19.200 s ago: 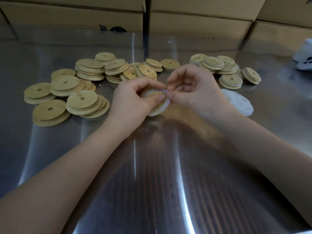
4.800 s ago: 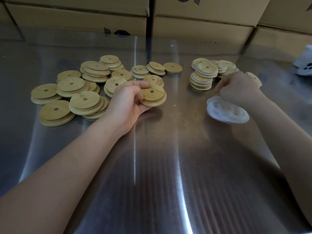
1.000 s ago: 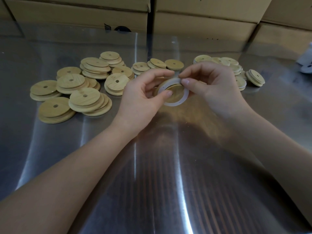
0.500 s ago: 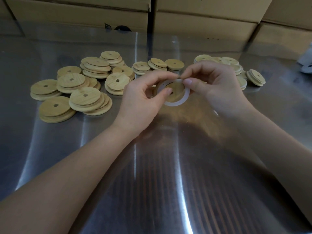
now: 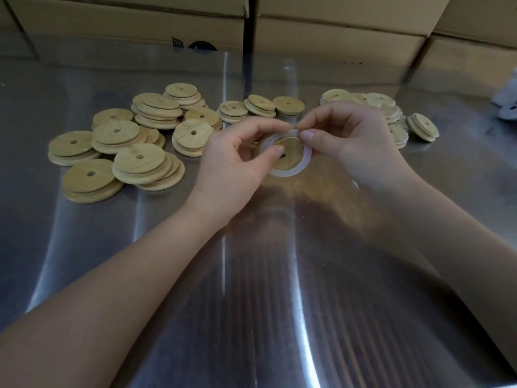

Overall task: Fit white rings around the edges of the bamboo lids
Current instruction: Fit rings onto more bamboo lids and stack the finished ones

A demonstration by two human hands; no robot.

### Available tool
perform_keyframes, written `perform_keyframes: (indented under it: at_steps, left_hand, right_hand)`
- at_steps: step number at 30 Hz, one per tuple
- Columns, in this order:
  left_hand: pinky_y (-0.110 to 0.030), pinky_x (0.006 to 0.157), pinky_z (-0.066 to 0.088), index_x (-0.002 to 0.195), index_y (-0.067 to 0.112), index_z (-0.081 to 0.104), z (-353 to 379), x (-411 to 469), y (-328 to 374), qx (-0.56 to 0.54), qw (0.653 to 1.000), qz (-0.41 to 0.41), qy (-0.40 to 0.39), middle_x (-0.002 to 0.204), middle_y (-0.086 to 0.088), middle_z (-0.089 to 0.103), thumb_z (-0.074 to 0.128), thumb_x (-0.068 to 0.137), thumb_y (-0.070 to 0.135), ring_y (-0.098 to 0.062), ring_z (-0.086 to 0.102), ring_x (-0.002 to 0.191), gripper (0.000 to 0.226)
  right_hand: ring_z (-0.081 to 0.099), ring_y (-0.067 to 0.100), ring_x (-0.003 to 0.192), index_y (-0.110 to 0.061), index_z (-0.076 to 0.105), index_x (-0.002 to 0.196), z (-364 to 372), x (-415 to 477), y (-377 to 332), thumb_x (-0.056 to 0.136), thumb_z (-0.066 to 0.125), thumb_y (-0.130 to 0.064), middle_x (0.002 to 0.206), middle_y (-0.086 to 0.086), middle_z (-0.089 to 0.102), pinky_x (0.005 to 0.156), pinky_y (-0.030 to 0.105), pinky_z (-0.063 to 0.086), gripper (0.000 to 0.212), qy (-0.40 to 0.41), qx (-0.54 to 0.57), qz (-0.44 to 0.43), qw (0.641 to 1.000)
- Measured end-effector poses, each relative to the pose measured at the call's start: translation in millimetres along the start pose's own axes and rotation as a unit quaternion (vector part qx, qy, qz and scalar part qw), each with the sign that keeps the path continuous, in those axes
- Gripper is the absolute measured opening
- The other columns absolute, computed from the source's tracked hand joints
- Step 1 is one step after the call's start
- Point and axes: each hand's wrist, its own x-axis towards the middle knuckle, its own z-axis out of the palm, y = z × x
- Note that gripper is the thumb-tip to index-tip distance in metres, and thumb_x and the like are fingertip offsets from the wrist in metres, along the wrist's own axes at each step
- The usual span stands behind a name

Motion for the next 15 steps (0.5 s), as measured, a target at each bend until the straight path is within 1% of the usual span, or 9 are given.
perform_keyframes:
  at_steps: [6,10,12,15]
  left_hand:
    - [-0.042,0.087,0.058,0.11,0.015,0.066,0.1,-0.2,1.2,-0.005,1.0,-0.013,-0.001,0.11,-0.003,0.071,0.068,0.088,0.003,-0.015,0.067,0.105,0.025]
    - [-0.036,0.079,0.06,0.096,0.015,0.057,0.8,0.2,3.2,-0.021,1.0,-0.02,0.008,0.105,-0.01,0.066,0.068,0.088,0.001,-0.017,0.067,0.103,0.019]
    - [-0.038,0.078,0.06,0.091,0.016,0.056,0.9,0.4,4.0,-0.027,0.999,-0.025,0.009,0.104,-0.014,0.065,0.067,0.089,0.0,-0.02,0.067,0.102,0.019]
    - [-0.048,0.077,0.059,0.088,0.015,0.056,0.7,0.4,4.8,-0.03,0.999,-0.032,0.008,0.104,-0.02,0.065,0.064,0.091,0.001,-0.027,0.067,0.1,0.017]
  right_hand:
    - [0.067,0.02,0.08,-0.02,0.069,0.083,0.1,0.8,0.1,0.086,0.067,-0.001,0.084,0.004,0.07,0.076,0.032,0.057,0.019,0.006,-0.023,0.002,1.0]
    - [0.067,0.018,0.08,-0.023,0.069,0.082,0.6,0.5,0.9,0.085,0.068,-0.004,0.082,-0.002,0.07,0.077,0.032,0.057,0.02,0.008,-0.028,0.001,1.0]
    - [0.068,0.016,0.079,-0.025,0.069,0.082,0.9,0.3,0.9,0.084,0.068,-0.006,0.08,-0.006,0.07,0.077,0.033,0.058,0.018,0.009,-0.033,-0.003,0.999]
    - [0.068,0.015,0.079,-0.027,0.07,0.082,0.6,0.6,0.9,0.083,0.068,-0.009,0.079,-0.009,0.07,0.077,0.034,0.058,0.018,0.016,-0.038,-0.003,0.999]
